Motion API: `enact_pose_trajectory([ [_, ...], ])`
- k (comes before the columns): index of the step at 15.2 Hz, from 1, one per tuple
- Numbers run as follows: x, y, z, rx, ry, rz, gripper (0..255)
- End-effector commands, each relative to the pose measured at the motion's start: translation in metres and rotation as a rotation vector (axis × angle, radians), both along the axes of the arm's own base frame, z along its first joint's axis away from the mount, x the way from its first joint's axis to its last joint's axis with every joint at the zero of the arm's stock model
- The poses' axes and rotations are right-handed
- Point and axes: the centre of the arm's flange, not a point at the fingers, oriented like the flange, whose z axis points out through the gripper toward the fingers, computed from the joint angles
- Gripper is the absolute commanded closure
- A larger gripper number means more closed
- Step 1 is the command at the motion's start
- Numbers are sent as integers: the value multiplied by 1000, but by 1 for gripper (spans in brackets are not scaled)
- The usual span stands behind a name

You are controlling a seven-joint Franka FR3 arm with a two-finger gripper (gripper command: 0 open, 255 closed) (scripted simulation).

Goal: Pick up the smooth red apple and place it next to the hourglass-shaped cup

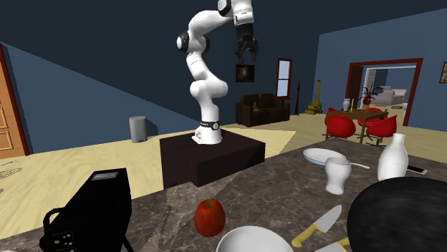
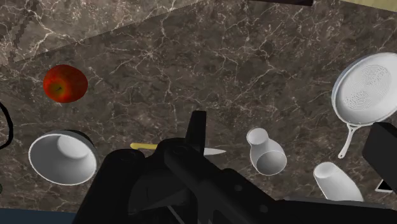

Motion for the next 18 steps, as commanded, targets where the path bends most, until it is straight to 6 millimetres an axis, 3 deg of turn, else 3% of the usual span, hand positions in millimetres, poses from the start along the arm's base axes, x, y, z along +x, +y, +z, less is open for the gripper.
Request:
enact_pose_trajectory([
  [1, 0, 0, 0, 0, 0, 0, 0],
  [18, 36, -136, -168, -56, -24, 272, 0],
])
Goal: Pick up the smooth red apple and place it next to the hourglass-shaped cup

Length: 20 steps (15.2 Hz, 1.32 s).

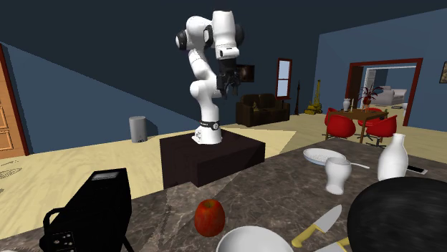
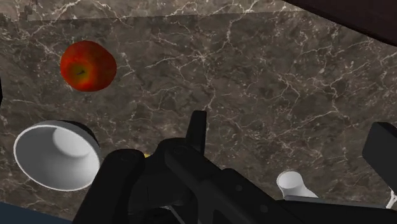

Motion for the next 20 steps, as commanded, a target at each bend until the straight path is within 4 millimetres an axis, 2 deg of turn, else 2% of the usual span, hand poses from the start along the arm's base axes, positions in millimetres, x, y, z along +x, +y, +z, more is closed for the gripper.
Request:
enact_pose_trajectory([
  [1, 7, -17, -20, -8, -4, 35, 0],
  [10, 44, -86, -105, -38, -17, 179, 0],
  [20, 98, -159, -197, -71, -31, 339, 0],
])
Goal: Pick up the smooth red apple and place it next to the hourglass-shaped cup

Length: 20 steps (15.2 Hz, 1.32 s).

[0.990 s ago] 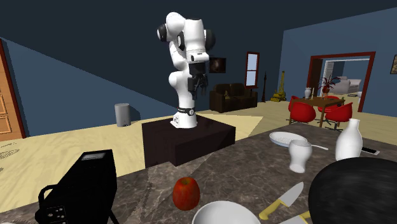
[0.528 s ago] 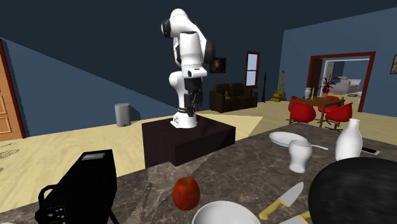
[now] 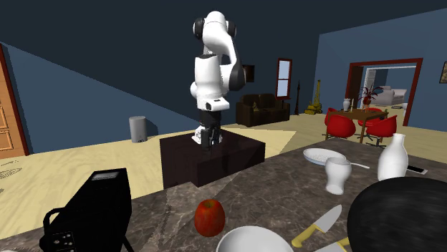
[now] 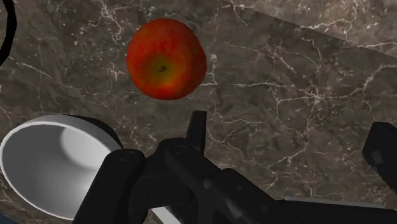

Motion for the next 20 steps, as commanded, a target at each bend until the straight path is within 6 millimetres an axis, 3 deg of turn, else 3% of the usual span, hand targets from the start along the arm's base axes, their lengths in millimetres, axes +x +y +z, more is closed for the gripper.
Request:
enact_pose_trajectory([
  [1, 11, -15, -20, -6, -4, 35, 0],
  [9, 64, -68, -91, -33, -15, 163, 0],
  [17, 68, -70, -134, -34, -16, 169, 0],
  [20, 68, -70, -134, -34, -16, 169, 0],
])
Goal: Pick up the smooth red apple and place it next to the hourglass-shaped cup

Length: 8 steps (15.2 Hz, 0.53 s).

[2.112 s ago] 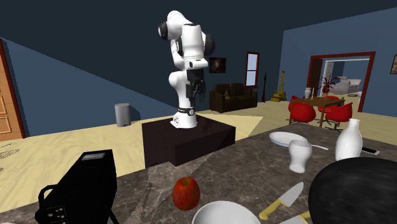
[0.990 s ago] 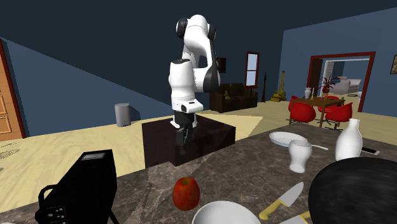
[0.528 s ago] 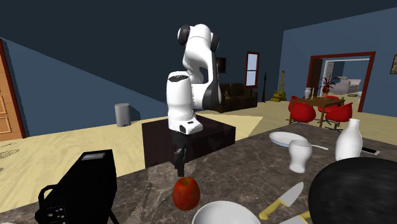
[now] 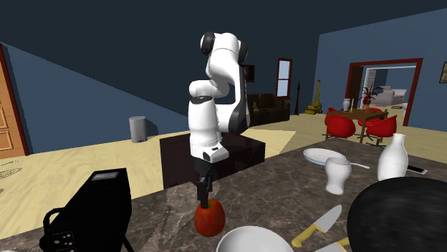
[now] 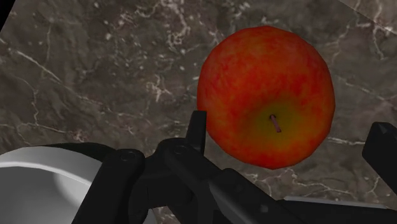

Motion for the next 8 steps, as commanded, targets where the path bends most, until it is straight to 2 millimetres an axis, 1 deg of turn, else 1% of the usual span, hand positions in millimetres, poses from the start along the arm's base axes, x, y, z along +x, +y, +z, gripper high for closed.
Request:
enact_pose_trajectory([
  [1, 0, 0, -1, 0, 0, 0, 0],
  [5, 0, 0, 0, 0, 0, 0, 0],
  [6, 0, 0, 0, 0, 0, 0, 255],
  [8, 0, 0, 0, 0, 0, 0, 255],
])
